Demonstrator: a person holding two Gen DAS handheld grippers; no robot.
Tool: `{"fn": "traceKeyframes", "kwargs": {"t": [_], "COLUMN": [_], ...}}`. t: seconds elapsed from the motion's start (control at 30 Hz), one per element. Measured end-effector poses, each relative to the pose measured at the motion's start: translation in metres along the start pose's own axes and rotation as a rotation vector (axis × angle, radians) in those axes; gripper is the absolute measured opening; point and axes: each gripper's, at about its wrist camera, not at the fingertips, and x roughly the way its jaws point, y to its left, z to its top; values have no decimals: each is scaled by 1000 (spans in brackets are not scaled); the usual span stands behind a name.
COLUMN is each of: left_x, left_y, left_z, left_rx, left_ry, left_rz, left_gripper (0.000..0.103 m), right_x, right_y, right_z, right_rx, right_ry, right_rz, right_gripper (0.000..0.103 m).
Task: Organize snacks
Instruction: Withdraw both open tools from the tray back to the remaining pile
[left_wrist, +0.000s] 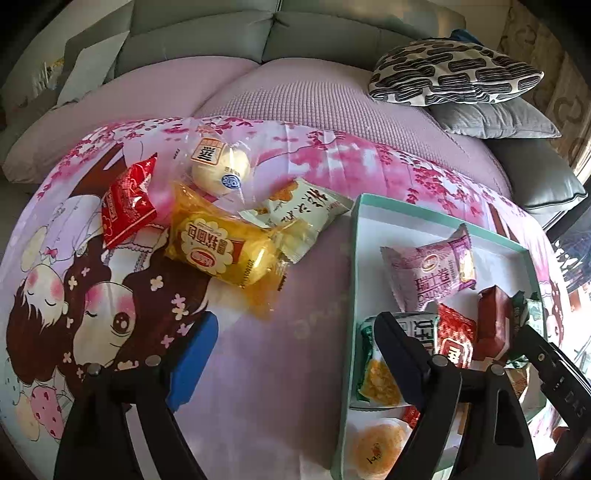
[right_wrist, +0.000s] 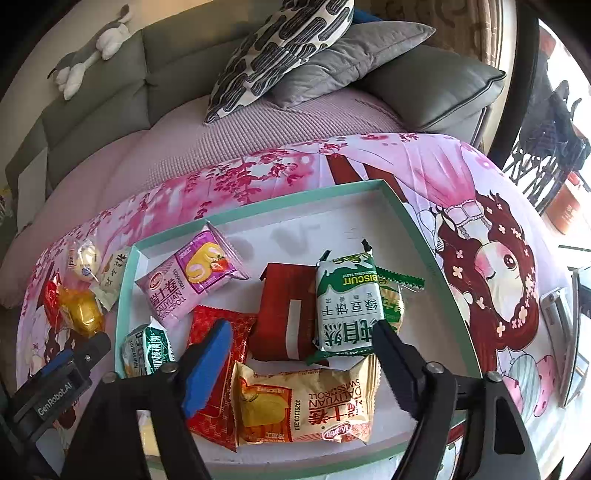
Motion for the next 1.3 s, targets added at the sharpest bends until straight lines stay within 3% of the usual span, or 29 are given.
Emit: {"fn": "traceKeyframes", "kwargs": {"t": [0.17, 0.23, 0.5, 0.77, 0.9, 1.07, 1.3], "left_x": [2, 3, 4, -9, -15, -20, -31], "left_y": [2, 3, 11, 17, 38, 69, 131], "left_z": [-1, -1, -1, 3, 7, 11, 10], "left_rx": [2, -1, -20, 8, -27, -38, -178], "left_ry": [-7, -16, -25, -106, -124, -134, -148], "left_rz": [35, 50, 54, 53, 59, 144, 226], "left_gripper": [91, 103, 103, 103, 103, 103, 103], "right_x": [0, 1, 2, -2, -4, -5, -7], "right_y": [4, 4, 5, 12, 23, 42, 70], "right_z": [-1, -1, -2, -2, -4, -9, -20], "right_rx": [-16, -20, -30, -55, -79, -119, -184], "right_ry": [-5, -6, -15, -47, -51, -45, -35], "right_rz": [4, 3, -3, 36, 66, 112, 164], "right_gripper": [92, 103, 103, 103, 103, 103, 103]}}
